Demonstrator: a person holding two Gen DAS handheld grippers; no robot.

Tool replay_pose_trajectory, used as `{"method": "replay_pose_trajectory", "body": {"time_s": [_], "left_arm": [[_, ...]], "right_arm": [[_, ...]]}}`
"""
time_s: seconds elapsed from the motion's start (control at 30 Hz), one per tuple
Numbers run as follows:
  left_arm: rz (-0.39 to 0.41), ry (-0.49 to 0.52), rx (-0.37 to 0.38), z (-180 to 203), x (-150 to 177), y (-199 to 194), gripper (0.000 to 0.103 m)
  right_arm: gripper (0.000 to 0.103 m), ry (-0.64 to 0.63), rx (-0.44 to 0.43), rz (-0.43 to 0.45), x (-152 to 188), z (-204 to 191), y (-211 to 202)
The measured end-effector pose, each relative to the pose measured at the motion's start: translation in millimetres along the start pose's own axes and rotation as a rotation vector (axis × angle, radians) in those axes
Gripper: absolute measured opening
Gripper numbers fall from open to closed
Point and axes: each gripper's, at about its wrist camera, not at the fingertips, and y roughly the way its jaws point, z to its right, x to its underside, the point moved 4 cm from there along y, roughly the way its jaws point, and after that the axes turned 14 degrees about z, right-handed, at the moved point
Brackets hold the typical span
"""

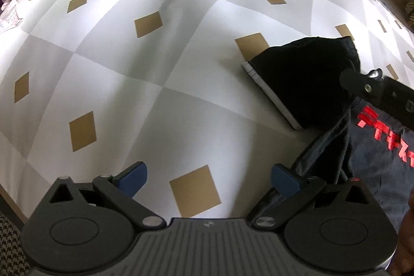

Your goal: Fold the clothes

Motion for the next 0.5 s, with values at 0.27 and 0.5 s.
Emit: {"method": "replay_pose_trajectory", "body": {"time_s": [0.27,0.5], "left_arm": [[-0.039,-0.043,-0.013,-14.0,1.6,6.2,0.103],[-0.055,-0.053,-0.016,-15.1,3.7,10.0,0.103]], "right_arm": [[0.067,-0.074,0.020,-0.007,13.0,-9.6,21.5],[0.019,-0.174,0.009,-0.010,21.5,-23.8,19.1]]}}
